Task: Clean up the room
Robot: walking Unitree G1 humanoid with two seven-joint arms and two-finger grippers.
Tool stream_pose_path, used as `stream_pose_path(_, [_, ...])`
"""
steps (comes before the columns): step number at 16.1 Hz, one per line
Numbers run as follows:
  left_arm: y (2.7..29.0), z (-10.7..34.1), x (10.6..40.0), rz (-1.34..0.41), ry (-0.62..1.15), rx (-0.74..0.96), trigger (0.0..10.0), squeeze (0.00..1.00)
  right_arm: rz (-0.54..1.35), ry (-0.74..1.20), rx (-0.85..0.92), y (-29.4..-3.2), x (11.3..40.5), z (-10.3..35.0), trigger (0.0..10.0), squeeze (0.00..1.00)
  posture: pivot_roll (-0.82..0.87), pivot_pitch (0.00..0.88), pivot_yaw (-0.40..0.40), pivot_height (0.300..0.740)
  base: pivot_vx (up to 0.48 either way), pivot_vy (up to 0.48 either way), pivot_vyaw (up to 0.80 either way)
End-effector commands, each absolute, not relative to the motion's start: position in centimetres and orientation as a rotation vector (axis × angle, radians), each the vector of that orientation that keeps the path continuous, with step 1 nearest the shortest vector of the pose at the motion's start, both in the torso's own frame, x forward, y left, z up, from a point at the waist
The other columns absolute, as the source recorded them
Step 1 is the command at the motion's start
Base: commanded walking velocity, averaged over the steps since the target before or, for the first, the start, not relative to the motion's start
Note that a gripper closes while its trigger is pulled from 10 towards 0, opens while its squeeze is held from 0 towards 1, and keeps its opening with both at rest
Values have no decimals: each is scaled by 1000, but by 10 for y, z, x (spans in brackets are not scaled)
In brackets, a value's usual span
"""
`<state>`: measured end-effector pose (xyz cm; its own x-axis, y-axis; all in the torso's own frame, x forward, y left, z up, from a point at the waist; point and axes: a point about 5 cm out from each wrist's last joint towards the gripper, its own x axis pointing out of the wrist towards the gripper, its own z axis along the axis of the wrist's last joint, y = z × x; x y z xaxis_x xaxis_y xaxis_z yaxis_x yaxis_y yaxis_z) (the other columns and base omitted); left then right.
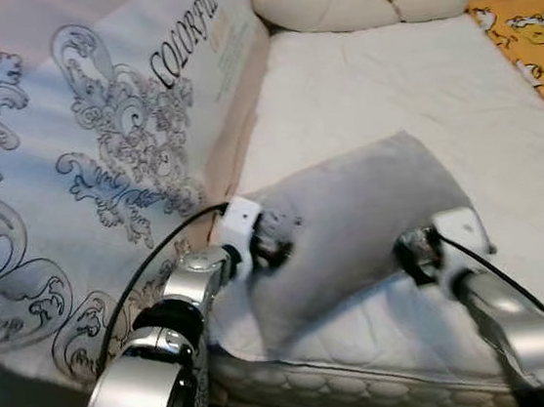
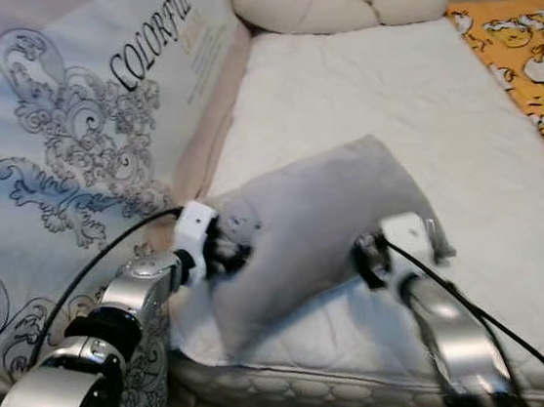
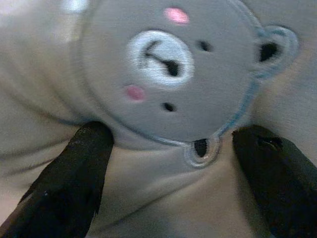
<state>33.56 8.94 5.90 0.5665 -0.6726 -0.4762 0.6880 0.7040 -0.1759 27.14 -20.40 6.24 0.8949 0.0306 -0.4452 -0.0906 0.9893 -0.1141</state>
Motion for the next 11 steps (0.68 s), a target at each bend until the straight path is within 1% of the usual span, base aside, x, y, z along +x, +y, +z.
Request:
stream_pose_path(1, [69, 52, 320, -974, 611, -24, 10000, 0, 74, 443, -113, -200, 279, 62, 10000, 0, -87, 0, 81, 740, 0, 0, 0])
stream_pose_path(2, [67, 53, 318, -1019, 619, -32, 10000, 0, 80, 437, -111, -198, 285, 63, 10000, 0, -86, 0, 82, 740, 0, 0, 0])
stream_pose_path(3, [64, 57, 314, -1109, 635, -49, 10000, 0, 94, 407, -107, -193, 298, 71, 10000, 0, -81, 0, 78, 740, 0, 0, 0])
stream_pose_path(5, [59, 76, 308, -1267, 601, -67, 10000, 0, 112, 324, -99, -192, 322, 96, 10000, 0, -68, 0, 74, 740, 0, 0, 0])
stream_pose_path(8, [54, 102, 294, -1441, 560, -117, 10000, 0, 125, 253, -91, -193, 343, 117, 10000, 0, -61, 0, 72, 740, 0, 0, 0])
stream_pose_path(9, [54, 106, 290, -1469, 556, -117, 10000, 0, 136, 242, -90, -191, 346, 120, 10000, 0, -58, 0, 69, 740, 0, 0, 0])
stream_pose_path(11, [56, 110, 290, -1451, 527, -69, 10000, 0, 171, 259, -115, -190, 340, 116, 10000, 0, -54, 0, 62, 740, 0, 0, 0])
